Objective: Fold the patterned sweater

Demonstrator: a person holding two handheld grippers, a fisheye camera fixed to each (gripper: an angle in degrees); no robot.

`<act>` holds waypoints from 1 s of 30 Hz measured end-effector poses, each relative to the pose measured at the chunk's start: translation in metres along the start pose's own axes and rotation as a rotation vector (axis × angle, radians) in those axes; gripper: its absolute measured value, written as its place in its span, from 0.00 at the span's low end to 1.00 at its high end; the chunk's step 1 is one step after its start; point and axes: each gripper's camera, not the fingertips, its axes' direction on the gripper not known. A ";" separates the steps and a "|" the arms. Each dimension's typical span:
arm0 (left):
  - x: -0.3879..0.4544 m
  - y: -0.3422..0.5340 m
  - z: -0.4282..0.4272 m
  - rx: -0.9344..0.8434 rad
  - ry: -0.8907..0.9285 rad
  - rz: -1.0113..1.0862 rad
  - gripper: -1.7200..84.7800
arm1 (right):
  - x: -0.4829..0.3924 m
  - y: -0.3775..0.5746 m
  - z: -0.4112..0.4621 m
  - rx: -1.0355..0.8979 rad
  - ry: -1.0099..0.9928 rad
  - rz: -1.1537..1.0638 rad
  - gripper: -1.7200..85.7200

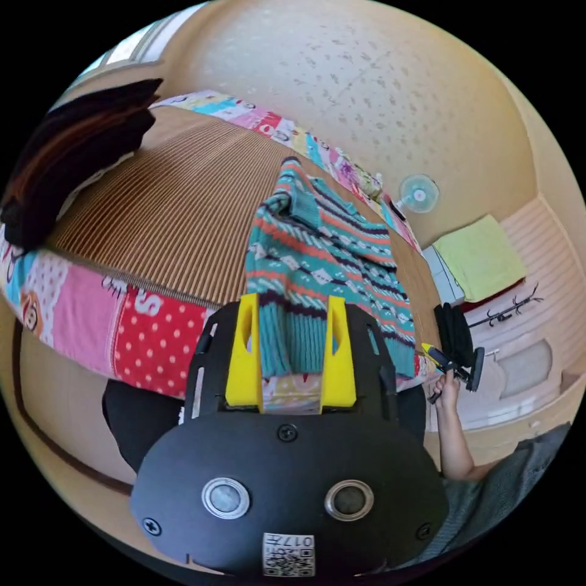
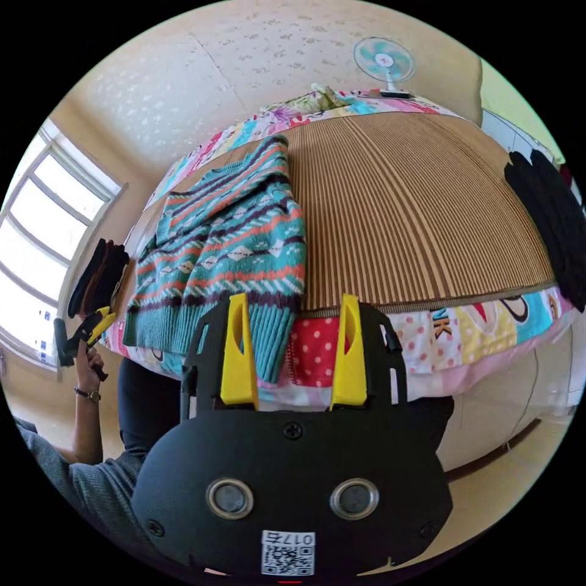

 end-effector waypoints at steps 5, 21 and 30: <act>-0.024 0.009 0.021 -0.193 0.021 -0.004 0.13 | 0.020 0.014 0.001 -0.088 -0.101 -0.025 0.20; -0.067 0.026 -0.172 0.233 1.167 0.347 0.08 | 0.136 0.010 -0.171 0.532 -1.444 -0.575 0.05; -0.093 -0.012 -0.096 0.280 0.798 -0.040 0.08 | 0.160 -0.106 -0.106 0.387 -1.107 -0.081 0.04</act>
